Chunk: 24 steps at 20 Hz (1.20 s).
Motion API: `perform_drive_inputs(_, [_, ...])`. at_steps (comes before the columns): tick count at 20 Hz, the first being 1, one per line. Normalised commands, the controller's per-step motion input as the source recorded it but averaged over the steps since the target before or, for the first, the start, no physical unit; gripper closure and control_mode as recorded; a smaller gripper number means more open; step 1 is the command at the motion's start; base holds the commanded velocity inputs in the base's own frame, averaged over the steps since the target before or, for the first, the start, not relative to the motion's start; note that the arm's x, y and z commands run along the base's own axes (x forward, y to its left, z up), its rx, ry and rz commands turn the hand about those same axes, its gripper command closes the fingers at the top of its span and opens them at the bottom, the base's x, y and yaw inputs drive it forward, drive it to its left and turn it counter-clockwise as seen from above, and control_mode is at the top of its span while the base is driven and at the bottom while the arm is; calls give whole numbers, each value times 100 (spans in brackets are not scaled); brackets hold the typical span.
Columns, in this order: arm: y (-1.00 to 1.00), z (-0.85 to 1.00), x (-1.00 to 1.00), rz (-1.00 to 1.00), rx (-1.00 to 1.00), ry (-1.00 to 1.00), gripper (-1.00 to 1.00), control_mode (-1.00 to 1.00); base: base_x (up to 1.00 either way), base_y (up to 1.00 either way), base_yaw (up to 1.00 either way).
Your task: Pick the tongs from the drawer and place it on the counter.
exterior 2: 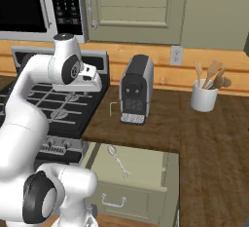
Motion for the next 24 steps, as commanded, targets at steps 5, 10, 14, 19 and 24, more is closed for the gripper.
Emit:
perform_drive_inputs(5, [0,0,-32,0,0,0,-100,-100,0,0,0])
perform_drive_inputs(10, [0,0,-66,-5,2,-3,-100,-100,0,0,0])
perform_drive_inputs(14, [0,-2,-73,-14,0,-8,-100,-100,0,0,0])
perform_drive_inputs(19, [0,-4,-54,-17,0,-8,-100,-100,0,0,0])
perform_drive_inputs(24, [-9,-3,-35,-19,0,-13,-100,-100,0,0,0])
